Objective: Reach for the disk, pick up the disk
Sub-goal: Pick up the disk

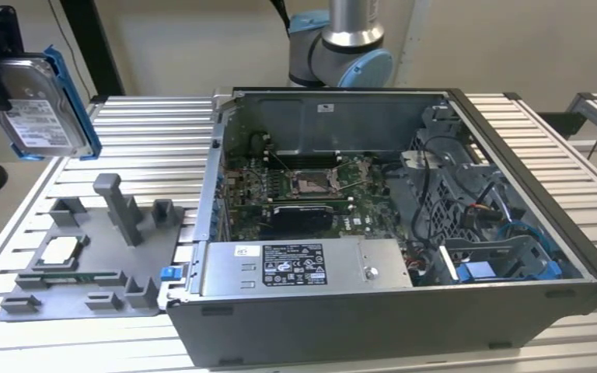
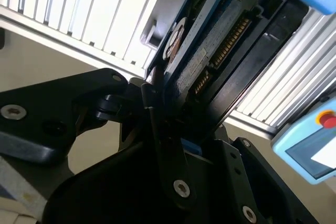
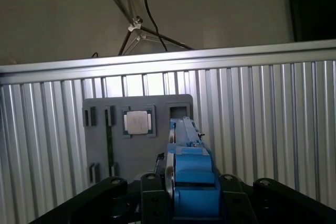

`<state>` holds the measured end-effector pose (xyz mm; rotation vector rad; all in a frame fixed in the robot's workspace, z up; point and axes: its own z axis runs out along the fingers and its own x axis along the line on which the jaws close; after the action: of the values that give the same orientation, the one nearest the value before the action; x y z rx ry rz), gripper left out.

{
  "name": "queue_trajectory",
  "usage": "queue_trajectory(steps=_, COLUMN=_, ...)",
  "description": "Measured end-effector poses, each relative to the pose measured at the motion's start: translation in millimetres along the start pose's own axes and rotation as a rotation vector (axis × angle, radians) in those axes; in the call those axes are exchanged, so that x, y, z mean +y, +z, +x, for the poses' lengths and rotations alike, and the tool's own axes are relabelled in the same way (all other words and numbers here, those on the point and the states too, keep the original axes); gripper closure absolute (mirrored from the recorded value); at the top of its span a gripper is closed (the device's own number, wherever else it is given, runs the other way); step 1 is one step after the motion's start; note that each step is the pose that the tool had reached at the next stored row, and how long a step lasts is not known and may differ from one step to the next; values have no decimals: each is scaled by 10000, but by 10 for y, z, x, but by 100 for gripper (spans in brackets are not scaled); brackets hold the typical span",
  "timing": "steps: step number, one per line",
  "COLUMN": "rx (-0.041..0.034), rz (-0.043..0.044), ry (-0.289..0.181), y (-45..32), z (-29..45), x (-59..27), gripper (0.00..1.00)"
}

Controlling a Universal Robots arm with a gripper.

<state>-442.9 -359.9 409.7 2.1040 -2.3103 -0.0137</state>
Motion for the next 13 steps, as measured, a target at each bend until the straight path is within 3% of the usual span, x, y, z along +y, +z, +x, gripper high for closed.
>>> queue_trajectory(steps=13, rx=-1, rz=1, ry=1, y=-93, z=0, x=2, gripper=100)
